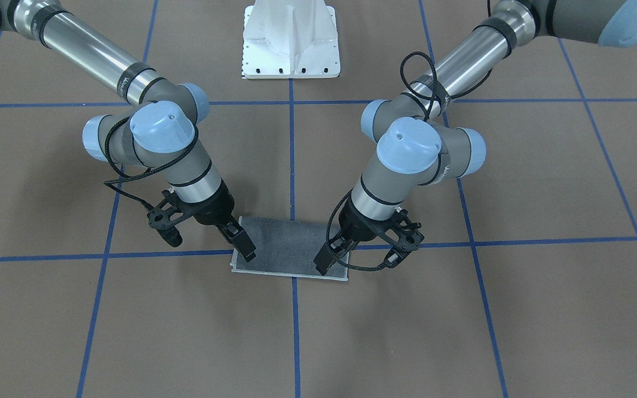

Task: Fold towel twice with both arms
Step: 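Release the left gripper and raise it away while the right gripper holds the fold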

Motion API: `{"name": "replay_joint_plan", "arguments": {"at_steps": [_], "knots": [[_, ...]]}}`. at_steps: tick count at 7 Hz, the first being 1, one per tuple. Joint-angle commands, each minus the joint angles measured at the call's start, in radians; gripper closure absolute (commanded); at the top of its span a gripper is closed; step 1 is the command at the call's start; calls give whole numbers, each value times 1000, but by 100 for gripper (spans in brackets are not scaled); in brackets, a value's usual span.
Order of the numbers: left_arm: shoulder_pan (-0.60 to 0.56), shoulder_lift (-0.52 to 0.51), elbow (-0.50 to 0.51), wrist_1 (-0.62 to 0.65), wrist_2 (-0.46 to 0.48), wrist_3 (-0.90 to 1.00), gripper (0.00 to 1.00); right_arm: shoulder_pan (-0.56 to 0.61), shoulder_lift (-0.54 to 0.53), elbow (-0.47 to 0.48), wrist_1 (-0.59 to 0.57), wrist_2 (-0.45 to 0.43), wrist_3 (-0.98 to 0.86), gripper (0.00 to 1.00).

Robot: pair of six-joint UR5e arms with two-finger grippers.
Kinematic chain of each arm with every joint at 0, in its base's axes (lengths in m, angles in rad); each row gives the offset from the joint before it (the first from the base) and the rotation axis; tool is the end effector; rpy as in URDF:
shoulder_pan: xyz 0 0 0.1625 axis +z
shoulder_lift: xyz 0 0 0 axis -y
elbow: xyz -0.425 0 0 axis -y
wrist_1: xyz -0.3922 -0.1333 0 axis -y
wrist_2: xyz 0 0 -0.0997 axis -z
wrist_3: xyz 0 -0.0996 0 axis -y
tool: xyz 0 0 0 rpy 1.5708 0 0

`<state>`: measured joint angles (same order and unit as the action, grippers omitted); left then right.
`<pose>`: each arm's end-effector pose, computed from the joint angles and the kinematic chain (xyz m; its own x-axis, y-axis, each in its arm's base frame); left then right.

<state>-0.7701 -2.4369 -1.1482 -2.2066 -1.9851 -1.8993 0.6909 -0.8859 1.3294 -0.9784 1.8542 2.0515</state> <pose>0.5133 -0.6277 0.2246 0.1972 -0.6027 -0.7732 0.4714 0.7498 -0.4643 -0.5156 -0.5631 0.2863 0.1512 0.7010 0.6969 -0.5597 0.6418 -0.5242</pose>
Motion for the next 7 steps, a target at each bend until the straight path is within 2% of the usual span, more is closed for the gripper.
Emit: {"name": "replay_joint_plan", "arguments": {"at_steps": [1, 3, 4, 5, 7], "knots": [[-87, 7, -24, 57, -128, 79, 0, 12, -14, 11, -14, 63, -145, 1], [-170, 108, -125, 106, -228, 221, 0, 10, -15, 14, -86, 108, -296, 1], [-219, 155, -143, 105, -282, 262, 0, 7, -8, 34, -159, 125, -306, 1], [-225, 177, -143, 105, -288, 291, 0, -10, -5, 62, -213, 123, -309, 2], [-224, 183, -145, 104, -290, 295, 0, -63, -8, 56, -213, 91, -312, 5]]}}
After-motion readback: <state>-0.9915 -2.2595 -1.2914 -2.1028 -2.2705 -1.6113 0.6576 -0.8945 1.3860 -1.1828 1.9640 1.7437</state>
